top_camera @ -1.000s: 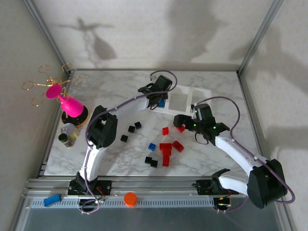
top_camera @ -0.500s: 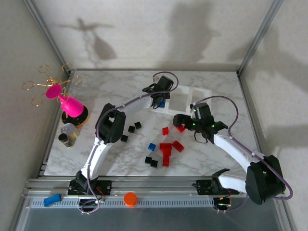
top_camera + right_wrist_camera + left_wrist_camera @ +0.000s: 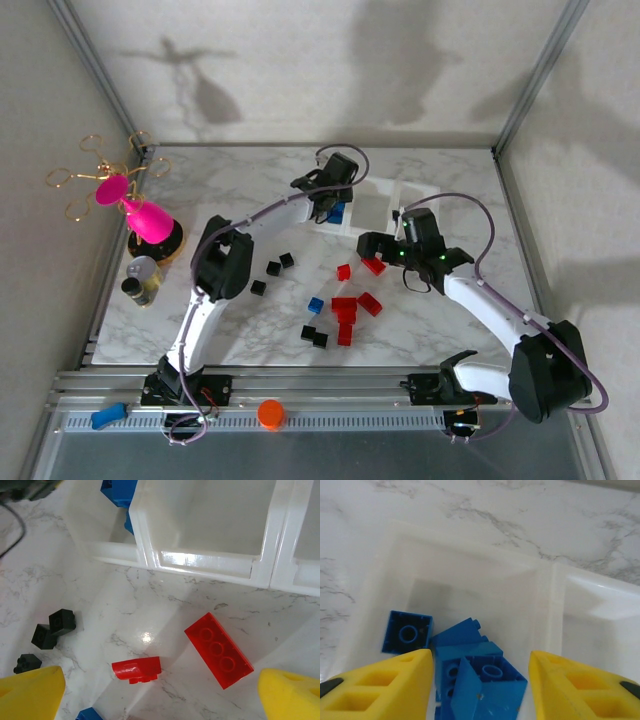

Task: Sort the legos into containers by color
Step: Place the lego in the container, then pick up the lego from the middle-left of the table.

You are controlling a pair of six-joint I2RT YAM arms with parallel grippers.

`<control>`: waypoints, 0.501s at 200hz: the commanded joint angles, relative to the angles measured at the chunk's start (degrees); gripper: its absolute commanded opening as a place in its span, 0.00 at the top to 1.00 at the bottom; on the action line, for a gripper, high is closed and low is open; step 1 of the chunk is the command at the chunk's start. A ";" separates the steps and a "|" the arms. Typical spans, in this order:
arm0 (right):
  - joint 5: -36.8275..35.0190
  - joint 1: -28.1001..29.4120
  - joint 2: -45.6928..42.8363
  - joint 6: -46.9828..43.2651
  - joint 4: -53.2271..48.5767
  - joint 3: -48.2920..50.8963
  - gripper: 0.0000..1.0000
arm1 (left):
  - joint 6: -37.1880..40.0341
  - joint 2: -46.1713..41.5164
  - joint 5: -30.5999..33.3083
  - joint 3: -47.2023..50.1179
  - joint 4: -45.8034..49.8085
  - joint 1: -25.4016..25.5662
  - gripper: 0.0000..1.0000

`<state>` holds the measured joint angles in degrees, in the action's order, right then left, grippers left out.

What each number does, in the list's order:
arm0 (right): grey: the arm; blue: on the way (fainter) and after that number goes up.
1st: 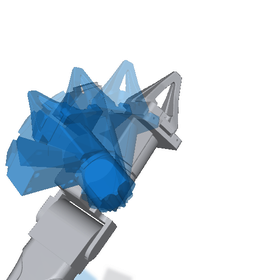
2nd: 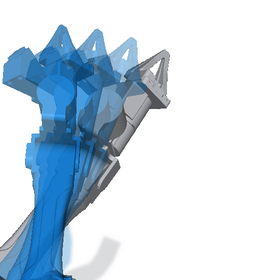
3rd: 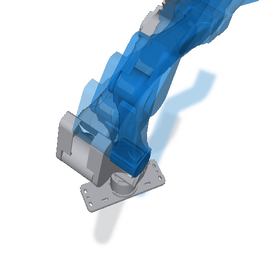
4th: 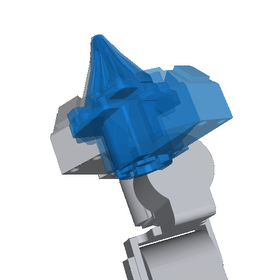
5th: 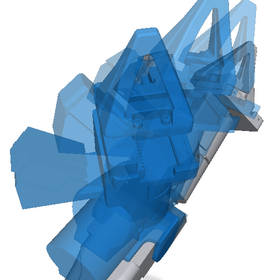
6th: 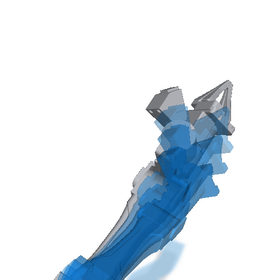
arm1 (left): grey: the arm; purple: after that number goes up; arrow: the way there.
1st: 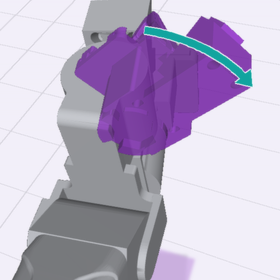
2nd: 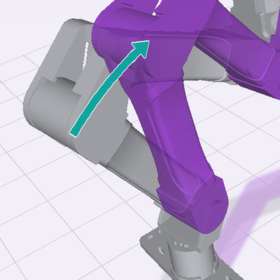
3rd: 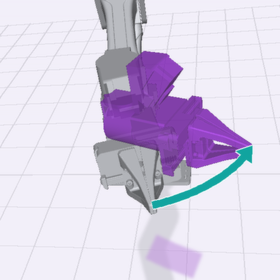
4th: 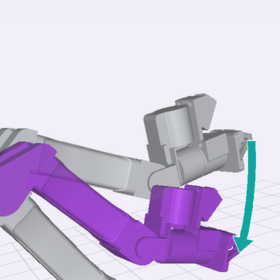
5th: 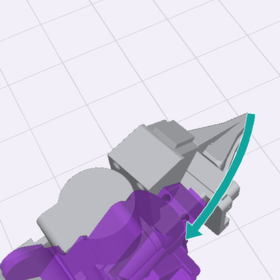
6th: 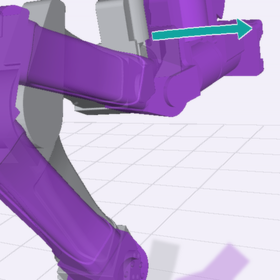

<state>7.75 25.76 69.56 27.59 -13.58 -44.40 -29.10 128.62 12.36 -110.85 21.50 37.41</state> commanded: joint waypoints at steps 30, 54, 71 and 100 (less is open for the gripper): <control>1.09 1.71 0.33 -2.42 -3.62 -1.66 0.01 | -1.90 -20.38 -0.94 20.19 -5.45 1.22 0.46; 1.27 3.51 0.16 -1.93 -3.81 -0.70 0.01 | -3.77 -27.32 -1.03 30.06 -6.84 2.02 0.45; 1.41 4.77 -0.14 -1.25 -3.90 0.16 0.01 | -4.53 -31.21 -1.00 36.21 -7.25 3.15 0.45; 1.54 6.92 -1.40 0.15 -3.47 2.57 0.01 | -6.51 -36.01 -1.25 45.00 -6.89 5.79 0.44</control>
<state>8.54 30.92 69.58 26.46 -16.21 -44.14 -32.88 96.38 11.73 -71.85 14.57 40.99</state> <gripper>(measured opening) 0.988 0.554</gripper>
